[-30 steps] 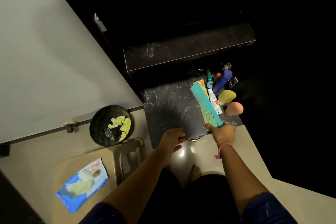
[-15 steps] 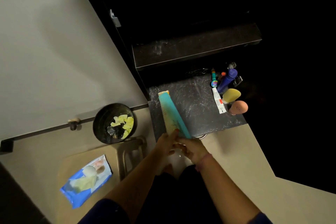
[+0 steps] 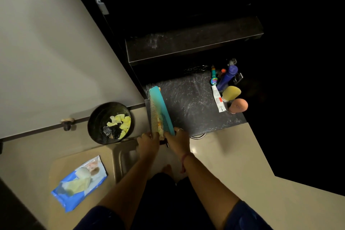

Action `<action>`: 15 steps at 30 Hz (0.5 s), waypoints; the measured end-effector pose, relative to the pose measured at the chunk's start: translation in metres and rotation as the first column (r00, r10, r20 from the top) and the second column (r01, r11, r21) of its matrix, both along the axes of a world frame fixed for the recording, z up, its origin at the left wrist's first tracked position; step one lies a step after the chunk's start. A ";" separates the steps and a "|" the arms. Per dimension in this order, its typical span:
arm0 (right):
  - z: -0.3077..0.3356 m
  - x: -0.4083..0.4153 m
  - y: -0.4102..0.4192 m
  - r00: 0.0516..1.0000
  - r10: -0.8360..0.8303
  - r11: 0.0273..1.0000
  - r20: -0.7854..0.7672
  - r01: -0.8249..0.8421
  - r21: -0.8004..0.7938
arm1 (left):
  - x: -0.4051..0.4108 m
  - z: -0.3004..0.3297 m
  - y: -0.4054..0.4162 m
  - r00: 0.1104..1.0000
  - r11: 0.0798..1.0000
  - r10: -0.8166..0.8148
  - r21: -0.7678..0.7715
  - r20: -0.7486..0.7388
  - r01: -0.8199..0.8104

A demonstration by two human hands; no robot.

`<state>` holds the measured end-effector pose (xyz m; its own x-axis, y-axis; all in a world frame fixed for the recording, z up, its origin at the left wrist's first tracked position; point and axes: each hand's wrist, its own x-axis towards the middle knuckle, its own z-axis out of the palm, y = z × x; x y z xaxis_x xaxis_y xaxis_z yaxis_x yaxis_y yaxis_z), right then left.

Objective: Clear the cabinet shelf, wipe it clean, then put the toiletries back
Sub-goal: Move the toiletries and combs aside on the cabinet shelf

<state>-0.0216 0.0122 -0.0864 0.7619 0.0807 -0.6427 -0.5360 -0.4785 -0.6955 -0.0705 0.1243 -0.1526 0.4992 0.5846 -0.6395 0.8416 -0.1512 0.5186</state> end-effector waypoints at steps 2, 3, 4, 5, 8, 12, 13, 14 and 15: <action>0.001 0.001 -0.008 1.000 -0.010 1.000 0.010 0.010 0.026 | 0.004 0.045 -0.010 1.000 1.000 0.010 0.026 0.020 -0.010; 0.003 0.003 -0.015 0.996 -0.074 0.996 0.043 0.071 0.055 | 0.007 0.063 -0.016 0.999 0.999 0.031 0.028 0.045 -0.032; 0.007 0.006 -0.026 0.978 -0.191 0.980 0.079 0.186 0.069 | 0.010 0.074 -0.021 0.995 0.998 0.058 0.028 0.076 -0.060; 0.009 0.009 -0.039 0.925 -0.358 0.933 0.124 0.348 0.093 | 0.013 0.083 -0.025 0.991 0.997 0.069 0.029 0.117 -0.073; 0.018 0.023 -0.085 0.581 -0.788 0.615 0.203 0.746 0.254 | 0.027 0.101 -0.042 0.961 0.999 -0.039 0.033 0.274 0.031; 0.033 0.049 -0.131 0.457 -0.871 0.490 0.178 0.815 0.308 | 0.063 0.120 -0.080 0.851 0.936 -0.348 0.204 0.393 0.288; 0.037 0.055 -0.136 0.458 -0.873 0.487 0.167 0.815 0.314 | 0.076 0.129 -0.092 0.809 0.907 -0.421 0.221 0.411 0.359; 0.036 0.060 -0.139 0.466 -0.871 0.492 0.157 0.816 0.303 | 0.090 0.135 -0.102 0.771 0.872 -0.489 0.221 0.409 0.436; 0.036 0.065 -0.140 0.477 -0.866 0.500 0.152 0.817 0.288 | 0.104 0.140 -0.113 0.721 0.822 -0.568 0.232 0.398 0.520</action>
